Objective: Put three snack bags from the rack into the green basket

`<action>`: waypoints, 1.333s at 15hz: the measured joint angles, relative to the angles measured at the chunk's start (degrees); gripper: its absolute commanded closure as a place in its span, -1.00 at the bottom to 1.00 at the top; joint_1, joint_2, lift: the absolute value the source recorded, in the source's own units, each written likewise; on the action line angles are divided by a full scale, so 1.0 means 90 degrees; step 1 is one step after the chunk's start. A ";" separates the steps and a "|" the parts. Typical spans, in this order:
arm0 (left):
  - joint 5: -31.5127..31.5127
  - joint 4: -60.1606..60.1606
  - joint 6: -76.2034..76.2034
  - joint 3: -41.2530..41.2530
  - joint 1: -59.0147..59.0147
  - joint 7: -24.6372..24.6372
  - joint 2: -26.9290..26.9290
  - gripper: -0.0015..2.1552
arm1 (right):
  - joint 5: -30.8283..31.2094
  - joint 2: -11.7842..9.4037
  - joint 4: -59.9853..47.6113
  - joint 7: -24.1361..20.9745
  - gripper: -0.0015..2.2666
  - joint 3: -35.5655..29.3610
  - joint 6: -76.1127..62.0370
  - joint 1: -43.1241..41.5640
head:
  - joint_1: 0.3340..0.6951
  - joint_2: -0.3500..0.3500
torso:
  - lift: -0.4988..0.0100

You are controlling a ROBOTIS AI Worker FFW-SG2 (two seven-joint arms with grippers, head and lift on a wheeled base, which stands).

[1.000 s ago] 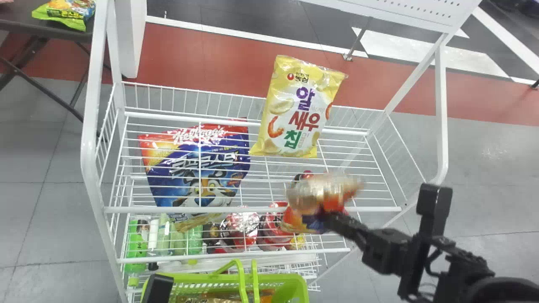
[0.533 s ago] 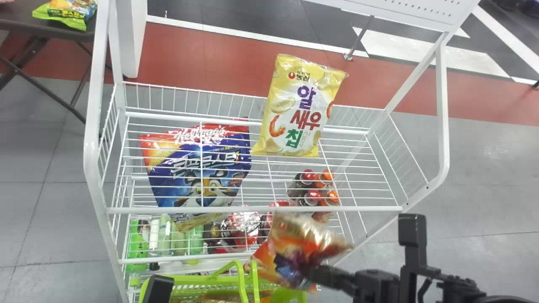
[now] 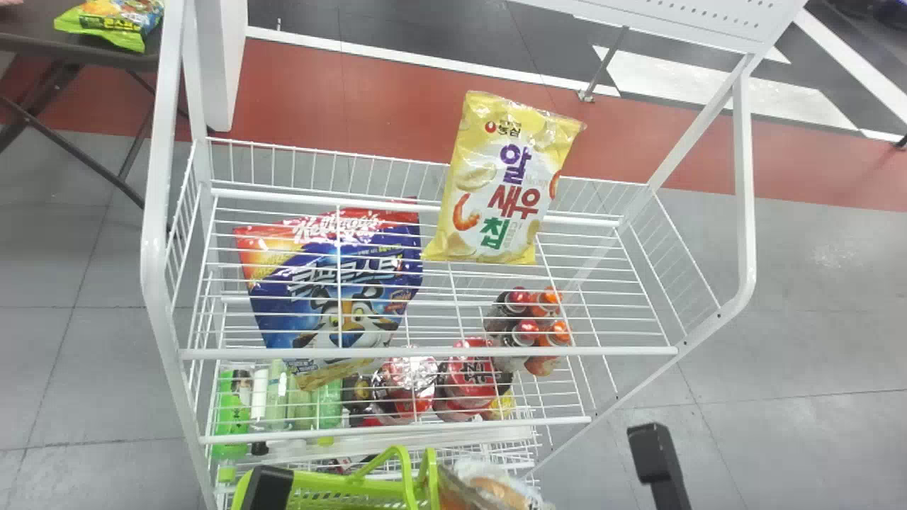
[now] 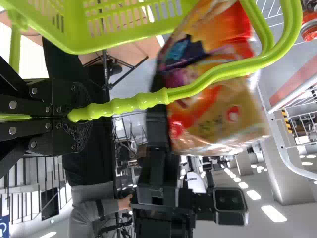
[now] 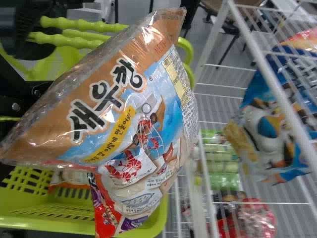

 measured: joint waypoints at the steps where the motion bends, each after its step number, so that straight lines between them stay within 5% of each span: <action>1: 0.0000 -0.0002 -0.0002 0.0004 0.0001 0.0000 0.0000 0.38 | -0.0135 -0.0006 0.0017 0.0004 0.93 0.0008 0.0072 0.0048 | 1.00 -1.00 | 0.96; 8: -0.0005 0.0005 0.0000 0.0002 0.0001 0.0017 0.0000 0.38 | -0.0143 -0.0143 0.0791 -0.0394 0.88 0.0563 -0.0071 -0.0111 | 1.00 -1.00 | 0.96; 10: -0.0005 0.0000 0.0000 0.0003 0.0001 0.0020 0.0000 0.38 | 0.0020 -0.0204 0.1239 -0.0533 0.43 0.0817 -0.0269 -0.0347 | 1.00 -1.00 | 0.96; 12: -0.0008 0.0000 0.0001 0.0005 0.0001 0.0025 0.0000 0.38 | 0.0132 -0.0247 0.1599 -0.0629 -0.93 0.0983 -0.0423 -0.0548 | 1.00 -1.00 | 0.96; 20: -0.0021 0.0016 0.0020 -0.0010 -0.0054 0.0041 0.0000 0.38 | 0.0142 -0.0345 0.0190 -0.0791 -0.92 0.0578 0.0133 -0.0381 | 1.00 -1.00 | 0.96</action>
